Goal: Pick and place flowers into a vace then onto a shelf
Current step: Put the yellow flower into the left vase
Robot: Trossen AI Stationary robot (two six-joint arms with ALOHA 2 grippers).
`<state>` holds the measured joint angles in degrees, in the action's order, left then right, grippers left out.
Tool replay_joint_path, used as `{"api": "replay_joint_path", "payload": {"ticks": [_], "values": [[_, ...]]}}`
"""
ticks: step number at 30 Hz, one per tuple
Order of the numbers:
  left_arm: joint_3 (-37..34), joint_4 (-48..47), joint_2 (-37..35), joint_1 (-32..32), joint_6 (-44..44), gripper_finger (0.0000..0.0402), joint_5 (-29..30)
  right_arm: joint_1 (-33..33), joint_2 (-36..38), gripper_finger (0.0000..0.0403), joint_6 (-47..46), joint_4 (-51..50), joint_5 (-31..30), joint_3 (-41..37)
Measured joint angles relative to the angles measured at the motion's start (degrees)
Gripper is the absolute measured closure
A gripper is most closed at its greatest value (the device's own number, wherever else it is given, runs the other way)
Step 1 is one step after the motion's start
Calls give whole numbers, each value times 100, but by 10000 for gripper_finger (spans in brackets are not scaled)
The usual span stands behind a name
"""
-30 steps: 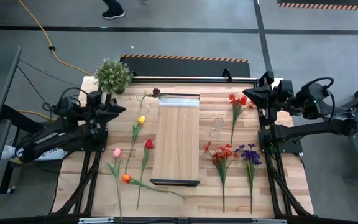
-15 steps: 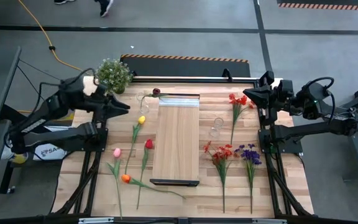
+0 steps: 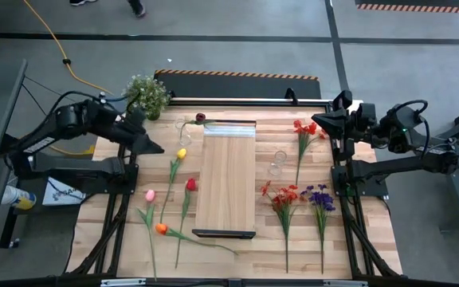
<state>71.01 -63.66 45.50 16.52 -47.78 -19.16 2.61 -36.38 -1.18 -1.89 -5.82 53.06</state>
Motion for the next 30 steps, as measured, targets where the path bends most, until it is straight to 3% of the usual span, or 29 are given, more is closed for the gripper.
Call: {"api": "replay_joint_path", "payload": {"ticks": [15, 24, 30], "values": [[333, -1271, 1308, -2570, -2153, 131, 2036, 0, 2, 402, 12, -2, 0, 0], [329, -1572, 2131, -3597, -3204, 131, 2631, 0, 0, 402, 1, -4, 37, 0], [253, -1752, 2532, -4190, -3726, 131, 3331, 0, 2, 402, 1, -31, 39, 0]]}}
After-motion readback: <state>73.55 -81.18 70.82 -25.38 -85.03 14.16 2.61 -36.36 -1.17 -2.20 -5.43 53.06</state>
